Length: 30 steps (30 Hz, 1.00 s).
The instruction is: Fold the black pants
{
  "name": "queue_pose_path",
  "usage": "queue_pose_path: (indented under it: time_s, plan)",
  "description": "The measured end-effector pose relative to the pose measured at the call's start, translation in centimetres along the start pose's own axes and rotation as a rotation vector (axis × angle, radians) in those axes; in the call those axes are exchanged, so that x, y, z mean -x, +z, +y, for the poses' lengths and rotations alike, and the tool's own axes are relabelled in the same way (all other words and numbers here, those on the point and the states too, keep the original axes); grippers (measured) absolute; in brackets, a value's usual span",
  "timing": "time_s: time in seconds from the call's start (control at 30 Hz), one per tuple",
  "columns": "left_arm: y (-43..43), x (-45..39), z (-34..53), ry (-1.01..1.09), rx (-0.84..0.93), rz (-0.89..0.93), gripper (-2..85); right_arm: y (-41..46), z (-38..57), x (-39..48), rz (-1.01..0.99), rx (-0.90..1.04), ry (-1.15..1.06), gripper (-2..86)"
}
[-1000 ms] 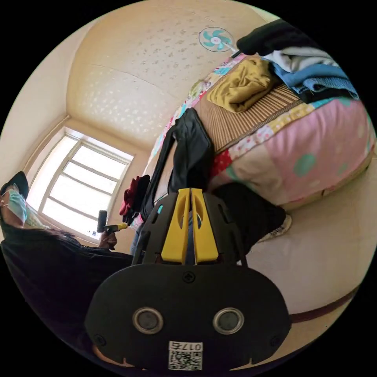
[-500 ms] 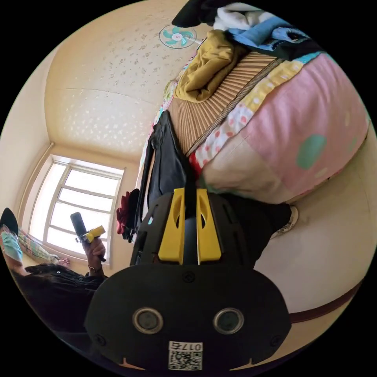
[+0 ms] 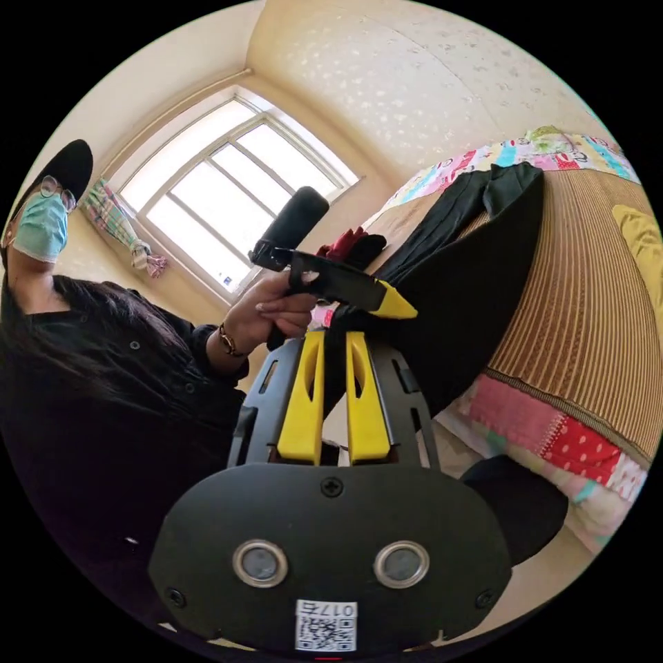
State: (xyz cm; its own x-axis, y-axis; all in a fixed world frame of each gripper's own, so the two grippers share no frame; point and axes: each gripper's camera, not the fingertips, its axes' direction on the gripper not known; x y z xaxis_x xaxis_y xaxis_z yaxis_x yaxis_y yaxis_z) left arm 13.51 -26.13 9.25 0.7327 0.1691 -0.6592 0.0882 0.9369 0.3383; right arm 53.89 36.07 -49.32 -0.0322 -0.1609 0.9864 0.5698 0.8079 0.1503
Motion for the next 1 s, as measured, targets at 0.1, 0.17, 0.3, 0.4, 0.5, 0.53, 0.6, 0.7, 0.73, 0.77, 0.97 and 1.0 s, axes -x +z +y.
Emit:
queue_pose_path:
  time_s: [0.1,0.17,0.3,0.4,0.5,0.53,0.6,0.7,0.73,0.77,0.97,1.0]
  plan:
    - [-0.8,-0.1,1.8,0.029,-0.064,-0.1,4.4,-2.4,-1.7,-4.3,-0.015,0.053,0.007,10.8]
    - [-1.3,-0.3,3.1,0.056,-0.104,-0.106,4.2,-4.9,-4.2,-8.8,0.168,-0.05,0.15,13.1]
    - [-1.8,-0.5,4.3,0.079,-0.154,-0.093,4.1,-3.8,-14.6,-21.3,0.347,-0.08,0.395,17.9]
    - [-2.3,-0.4,4.7,0.113,-0.163,-0.058,4.1,2.0,-22.5,-28.9,0.451,-0.01,0.469,18.7]
    - [-3.6,0.5,5.3,0.12,-0.193,0.021,4.0,6.5,-27.7,-34.4,0.579,-0.07,0.521,17.8]
    - [-4.4,1.2,5.7,0.116,-0.212,0.063,4.1,8.2,-29.2,-36.5,0.619,-0.072,0.549,17.3]
    - [-5.8,2.5,6.4,0.112,-0.248,0.125,4.1,10.6,-30.9,-39.5,0.671,-0.054,0.595,16.2]
    - [-8.6,5.0,8.5,0.158,-0.302,0.171,4.0,14.0,-33.5,-42.0,0.725,-0.014,0.608,11.0]
    - [-9.5,6.2,9.6,0.169,-0.32,0.18,4.0,15.2,-34.8,-41.5,0.758,-0.024,0.569,8.0]
    - [-10.3,7.8,10.8,0.155,-0.333,0.203,4.0,15.8,-35.5,-41.0,0.779,-0.033,0.549,6.5]
    - [-14.4,15.0,17.4,-0.049,-0.486,0.29,3.9,25.9,-44.0,-32.4,0.929,-0.085,0.316,2.9]
    - [-14.9,15.4,18.0,-0.066,-0.502,0.281,3.9,28.7,-45.5,-29.7,0.929,-0.116,0.266,3.0]
